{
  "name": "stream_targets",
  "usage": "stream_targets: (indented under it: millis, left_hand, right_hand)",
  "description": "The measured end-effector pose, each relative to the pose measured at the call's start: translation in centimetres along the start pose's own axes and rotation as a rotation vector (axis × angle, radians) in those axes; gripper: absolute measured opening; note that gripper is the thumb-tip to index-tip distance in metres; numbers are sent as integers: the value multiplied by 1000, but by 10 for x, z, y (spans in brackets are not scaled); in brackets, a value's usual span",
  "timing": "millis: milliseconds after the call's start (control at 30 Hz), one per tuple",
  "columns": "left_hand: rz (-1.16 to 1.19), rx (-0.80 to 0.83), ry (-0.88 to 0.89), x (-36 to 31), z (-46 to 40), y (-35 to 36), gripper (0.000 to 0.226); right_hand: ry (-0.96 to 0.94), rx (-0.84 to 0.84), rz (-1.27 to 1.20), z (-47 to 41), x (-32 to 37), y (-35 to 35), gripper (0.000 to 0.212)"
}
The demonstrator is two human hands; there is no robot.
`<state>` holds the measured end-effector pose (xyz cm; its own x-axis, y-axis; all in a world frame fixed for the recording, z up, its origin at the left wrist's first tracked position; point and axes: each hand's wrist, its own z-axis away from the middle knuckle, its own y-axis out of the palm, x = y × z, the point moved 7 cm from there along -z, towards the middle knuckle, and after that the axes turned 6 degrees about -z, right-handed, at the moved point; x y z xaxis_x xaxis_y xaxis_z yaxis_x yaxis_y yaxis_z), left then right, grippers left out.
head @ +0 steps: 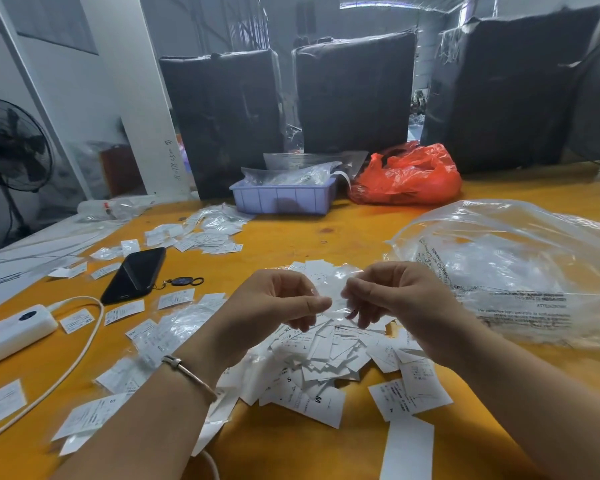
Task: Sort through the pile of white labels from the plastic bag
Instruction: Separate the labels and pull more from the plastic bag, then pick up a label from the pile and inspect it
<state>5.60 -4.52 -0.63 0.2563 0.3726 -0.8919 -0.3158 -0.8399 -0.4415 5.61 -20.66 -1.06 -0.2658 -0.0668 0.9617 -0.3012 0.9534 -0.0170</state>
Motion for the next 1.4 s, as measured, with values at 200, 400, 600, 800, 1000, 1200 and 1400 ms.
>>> stream_targets:
  millis: [200,400,600,800,1000,1200,1400]
  left_hand:
    - [-100,17,23,1,0,8,30]
    - [-41,20,82,-4,0,4,21]
    - [-63,78,42,-3,1,8,21]
    - [-54,-132,19,3,-2,-13,9]
    - [-76,-357,16,8,-1,-29,9]
    - [-44,-346,48,3,0,-25,12]
    - [-61,-302,41,3,-1,-19,12]
  right_hand:
    - [-15,77,88,4,0,8,26]
    - [-41,61,63,3,1,7,26]
    - [-23,93,73,2,1,7,26]
    - [-154,-240,579,1,9,-20,11]
    - [-4,-13,1057,-1,-12,-12,49]
    - [54,10,1123,-4,-19,-9,48]
    - [-159,3,1162,-5,-9,-2,20]
